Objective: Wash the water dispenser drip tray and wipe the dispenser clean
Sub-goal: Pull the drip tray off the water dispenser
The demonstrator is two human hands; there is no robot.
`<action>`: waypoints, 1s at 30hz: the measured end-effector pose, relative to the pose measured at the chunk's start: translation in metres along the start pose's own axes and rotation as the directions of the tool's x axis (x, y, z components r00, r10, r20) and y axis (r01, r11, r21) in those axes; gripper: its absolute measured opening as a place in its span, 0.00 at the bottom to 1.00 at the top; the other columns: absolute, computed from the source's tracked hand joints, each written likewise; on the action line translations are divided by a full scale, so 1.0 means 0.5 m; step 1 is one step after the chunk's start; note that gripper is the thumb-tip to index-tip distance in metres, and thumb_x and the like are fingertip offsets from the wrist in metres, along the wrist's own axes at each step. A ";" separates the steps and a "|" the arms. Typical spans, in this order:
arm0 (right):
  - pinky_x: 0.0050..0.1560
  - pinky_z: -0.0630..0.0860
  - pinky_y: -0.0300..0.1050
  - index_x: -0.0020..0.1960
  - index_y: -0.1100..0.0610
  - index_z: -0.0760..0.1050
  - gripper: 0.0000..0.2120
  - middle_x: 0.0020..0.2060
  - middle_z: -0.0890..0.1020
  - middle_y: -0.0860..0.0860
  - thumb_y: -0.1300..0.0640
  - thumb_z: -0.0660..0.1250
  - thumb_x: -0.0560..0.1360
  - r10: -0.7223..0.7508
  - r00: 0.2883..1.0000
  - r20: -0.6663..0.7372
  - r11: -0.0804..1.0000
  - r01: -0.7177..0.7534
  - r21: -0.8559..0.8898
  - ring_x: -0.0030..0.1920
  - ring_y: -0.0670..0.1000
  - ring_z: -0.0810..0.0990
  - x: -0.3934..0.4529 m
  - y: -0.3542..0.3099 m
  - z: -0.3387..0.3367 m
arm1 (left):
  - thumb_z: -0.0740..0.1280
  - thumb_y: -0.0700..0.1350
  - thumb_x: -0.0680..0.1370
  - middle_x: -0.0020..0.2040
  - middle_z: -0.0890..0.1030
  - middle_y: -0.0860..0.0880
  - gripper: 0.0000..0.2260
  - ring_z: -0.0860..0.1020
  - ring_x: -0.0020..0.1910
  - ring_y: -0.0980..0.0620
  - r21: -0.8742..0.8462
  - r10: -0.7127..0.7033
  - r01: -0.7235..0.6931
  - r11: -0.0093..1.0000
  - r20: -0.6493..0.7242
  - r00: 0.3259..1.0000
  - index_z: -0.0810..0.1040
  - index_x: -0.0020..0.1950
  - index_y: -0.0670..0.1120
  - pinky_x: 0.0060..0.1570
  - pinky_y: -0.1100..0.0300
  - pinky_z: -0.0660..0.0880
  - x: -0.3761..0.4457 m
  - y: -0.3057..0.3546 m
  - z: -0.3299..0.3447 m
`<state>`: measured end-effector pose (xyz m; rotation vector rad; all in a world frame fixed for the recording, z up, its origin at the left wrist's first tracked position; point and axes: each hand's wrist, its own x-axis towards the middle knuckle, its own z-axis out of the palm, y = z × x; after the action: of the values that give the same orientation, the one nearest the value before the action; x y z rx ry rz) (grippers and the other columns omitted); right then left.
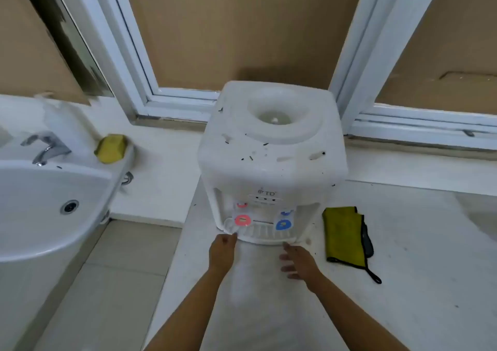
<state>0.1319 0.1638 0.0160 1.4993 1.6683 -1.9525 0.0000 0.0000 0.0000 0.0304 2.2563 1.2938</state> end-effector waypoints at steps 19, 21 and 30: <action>0.59 0.74 0.49 0.66 0.65 0.71 0.16 0.55 0.78 0.59 0.58 0.62 0.81 0.069 0.997 -0.034 0.788 -0.033 0.615 0.50 0.55 0.79 0.091 -0.001 0.060 | 0.67 0.49 0.79 0.33 0.77 0.43 0.18 0.73 0.38 0.46 -0.316 -0.290 0.296 0.901 0.068 0.955 0.75 0.31 0.41 0.45 0.54 0.70 0.107 -0.043 0.039; 0.61 0.73 0.49 0.66 0.65 0.70 0.16 0.52 0.79 0.58 0.58 0.62 0.81 0.061 0.998 -0.026 0.787 -0.032 0.616 0.54 0.57 0.78 0.090 0.000 0.057 | 0.67 0.50 0.78 0.34 0.77 0.43 0.18 0.74 0.38 0.46 -0.326 -0.299 0.307 0.894 0.077 0.951 0.76 0.33 0.40 0.45 0.55 0.71 0.107 -0.043 0.039; 0.60 0.73 0.48 0.66 0.65 0.70 0.16 0.54 0.79 0.60 0.59 0.62 0.81 0.039 0.999 -0.019 0.789 -0.019 0.614 0.54 0.56 0.79 0.070 0.020 0.058 | 0.68 0.54 0.77 0.36 0.78 0.41 0.20 0.76 0.38 0.46 -0.284 -0.284 0.292 0.913 0.069 0.956 0.77 0.35 0.39 0.45 0.55 0.72 0.096 -0.070 0.031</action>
<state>0.1053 0.1523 -0.0208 1.7286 1.0283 -2.6243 -0.0256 0.0068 -0.0551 -0.3773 1.9359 1.4346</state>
